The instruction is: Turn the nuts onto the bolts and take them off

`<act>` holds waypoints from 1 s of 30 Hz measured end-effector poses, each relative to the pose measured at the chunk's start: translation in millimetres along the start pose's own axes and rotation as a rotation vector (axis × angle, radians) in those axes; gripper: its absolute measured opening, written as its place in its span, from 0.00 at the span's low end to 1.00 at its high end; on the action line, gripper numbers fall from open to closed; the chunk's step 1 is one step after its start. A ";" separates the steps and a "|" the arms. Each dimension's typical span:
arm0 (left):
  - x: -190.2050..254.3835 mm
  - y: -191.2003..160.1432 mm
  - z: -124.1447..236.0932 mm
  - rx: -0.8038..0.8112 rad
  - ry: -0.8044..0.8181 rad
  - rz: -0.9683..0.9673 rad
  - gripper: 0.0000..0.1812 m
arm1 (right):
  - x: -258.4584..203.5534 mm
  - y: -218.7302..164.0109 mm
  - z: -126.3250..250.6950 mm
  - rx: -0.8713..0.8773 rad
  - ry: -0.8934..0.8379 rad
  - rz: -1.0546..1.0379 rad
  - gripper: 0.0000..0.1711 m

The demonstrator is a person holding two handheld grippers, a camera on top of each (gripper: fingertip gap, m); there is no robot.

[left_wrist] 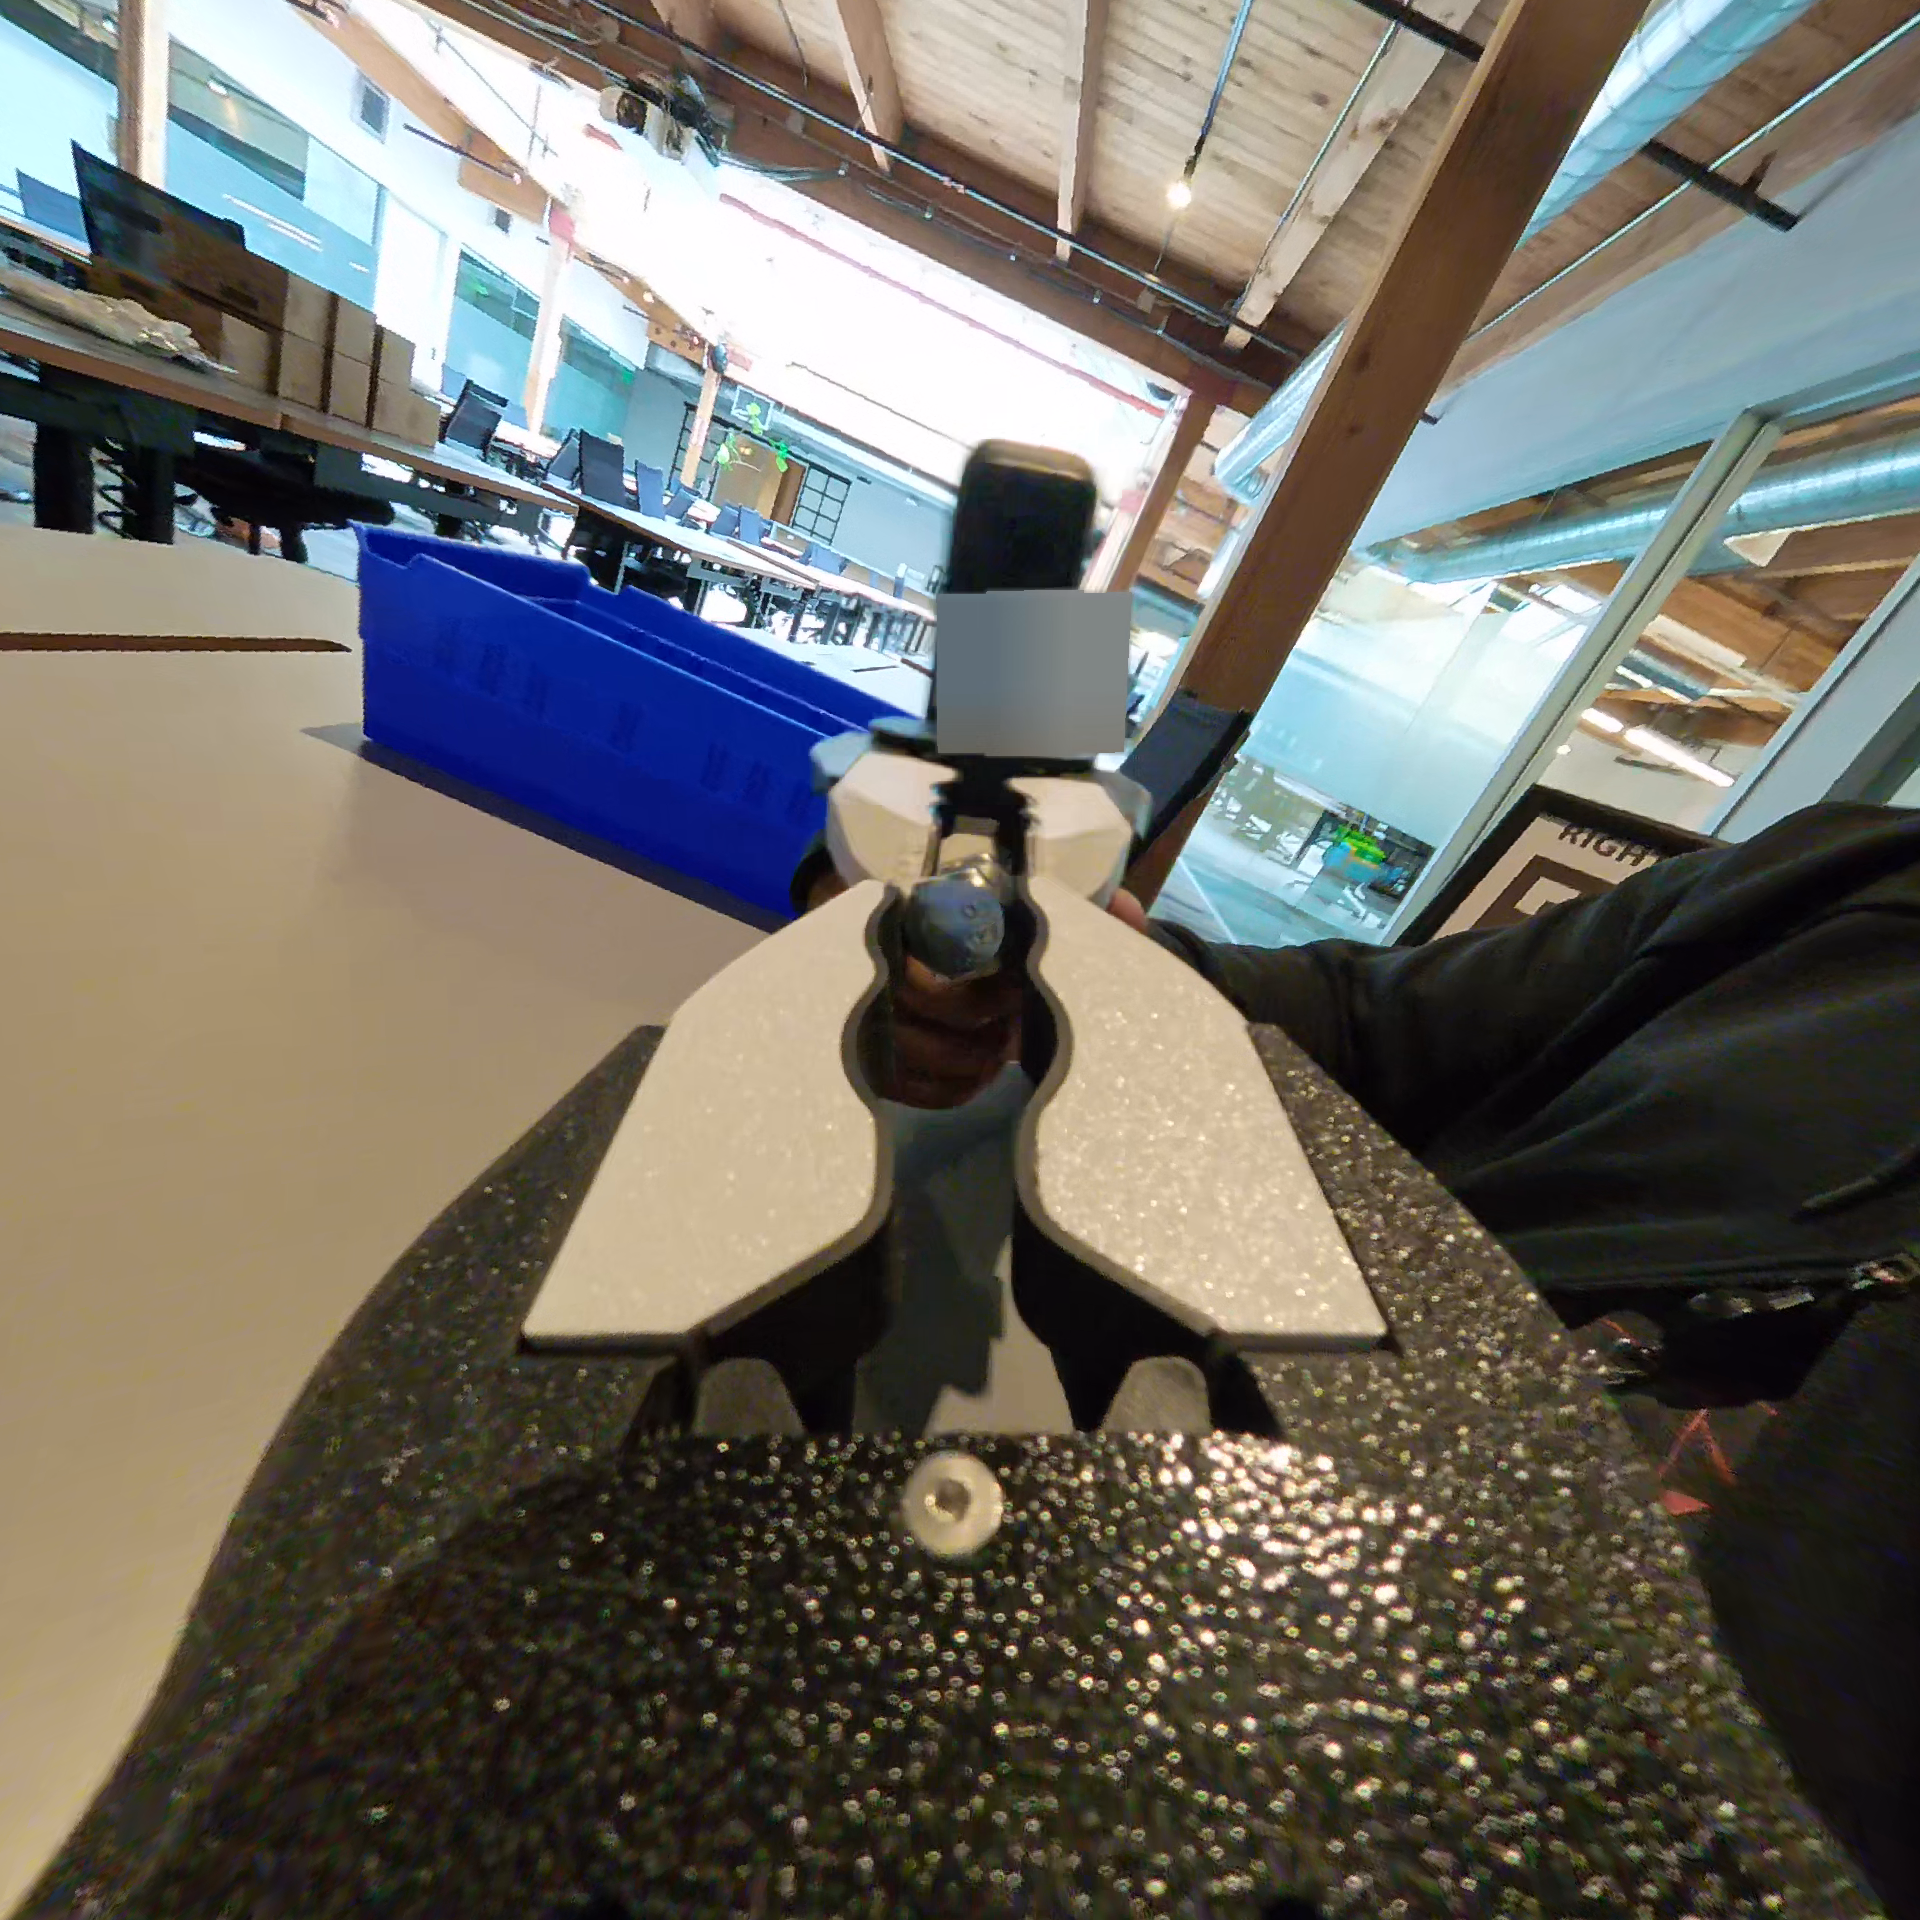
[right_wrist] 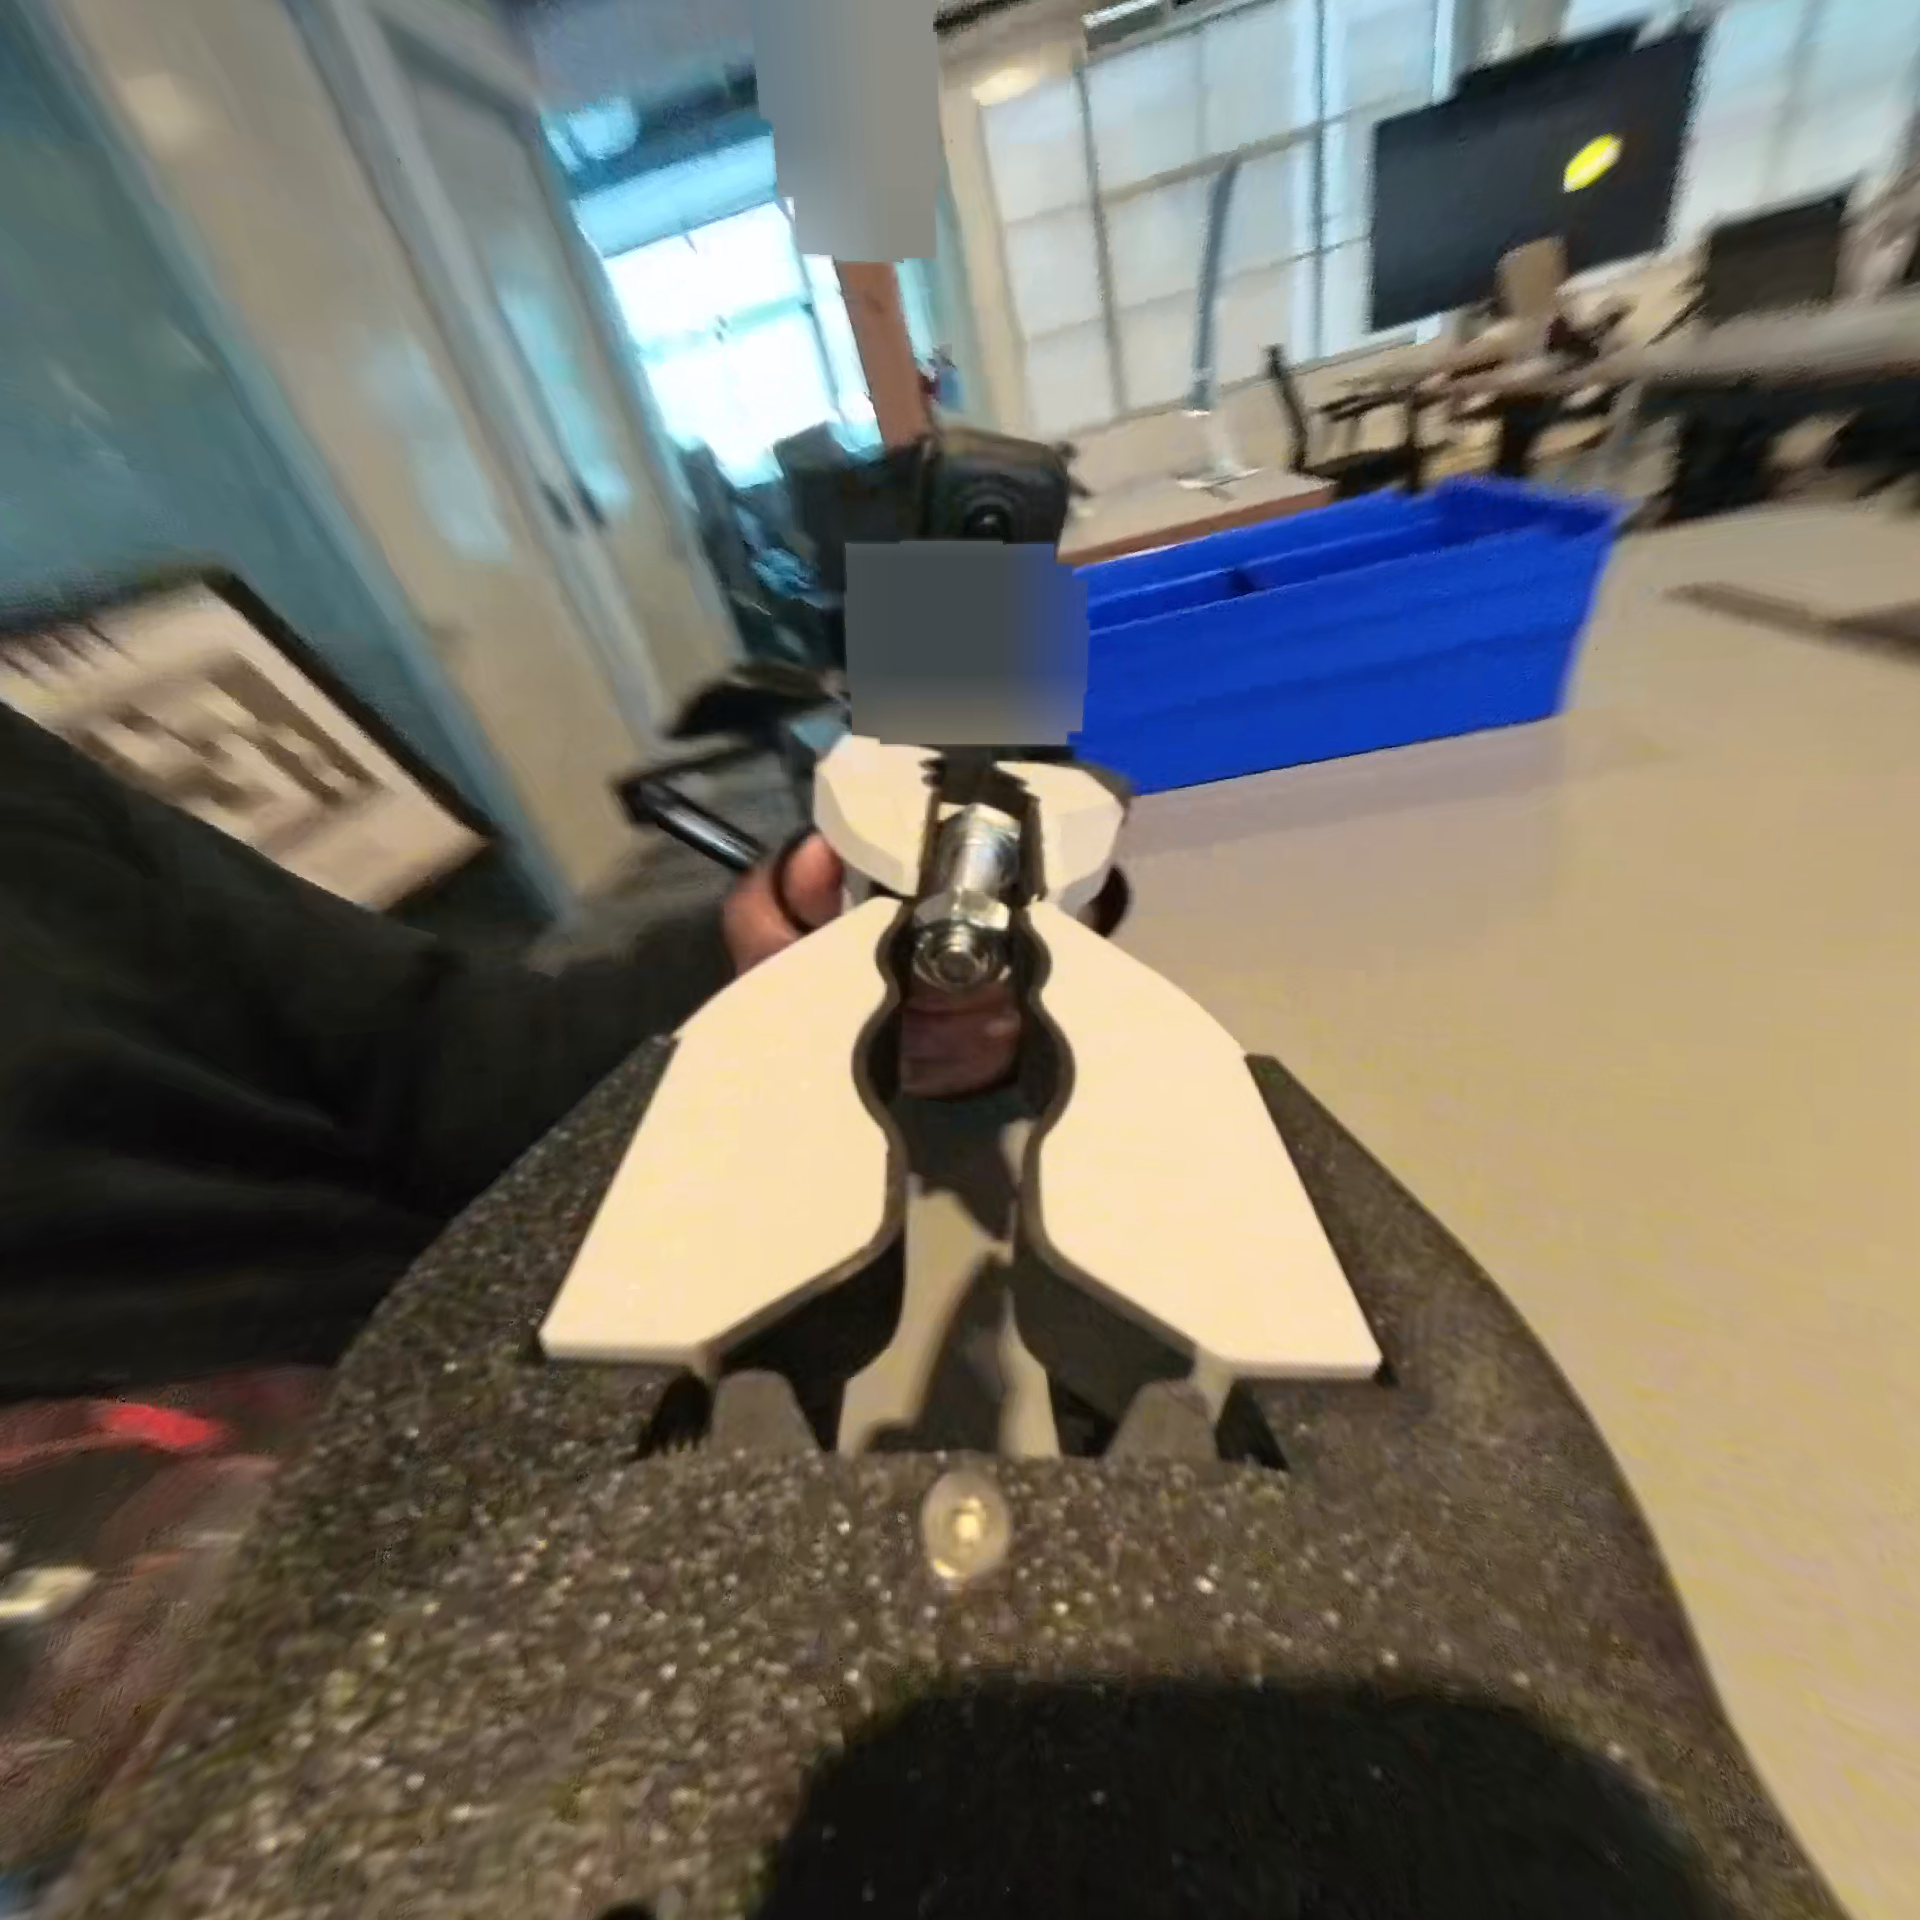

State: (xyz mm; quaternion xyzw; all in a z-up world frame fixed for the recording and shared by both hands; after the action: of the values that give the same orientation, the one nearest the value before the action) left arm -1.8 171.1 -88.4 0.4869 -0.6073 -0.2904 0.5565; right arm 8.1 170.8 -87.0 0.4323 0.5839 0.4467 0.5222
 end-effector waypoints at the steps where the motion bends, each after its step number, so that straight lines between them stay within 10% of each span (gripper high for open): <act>1: 0.9 0.0 -0.7 -0.003 0.001 -0.013 0.10 | -1.1 -0.3 0.5 0.021 0.062 -0.122 0.11; 6: 0.5 2.7 -0.1 0.021 0.001 0.005 0.10 | -6.9 -1.1 -1.6 0.047 0.147 -0.187 0.19; 17: -1.3 5.9 3.0 0.089 -0.059 0.143 0.10 | -1.3 -0.4 -3.5 -0.172 -0.395 0.966 0.24; 30: 0.9 -1.4 -5.6 0.055 -0.072 0.149 0.10 | 1.0 -0.4 -1.4 -0.174 -0.396 0.916 0.11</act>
State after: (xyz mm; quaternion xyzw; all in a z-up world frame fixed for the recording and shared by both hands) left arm 4.0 170.8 -88.1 0.4446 -0.6693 -0.2487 0.5409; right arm 6.6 171.5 -87.5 0.6756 0.1846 0.5862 0.4072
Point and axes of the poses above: each gripper's, where its closed fingertips meet, z back along the fingers, y out of its top, x = y × z across the jaws, the point moved 1 cm from there along z, back along the fingers, and after that the axes turned 3 degrees about x, right-handed, at the moved point
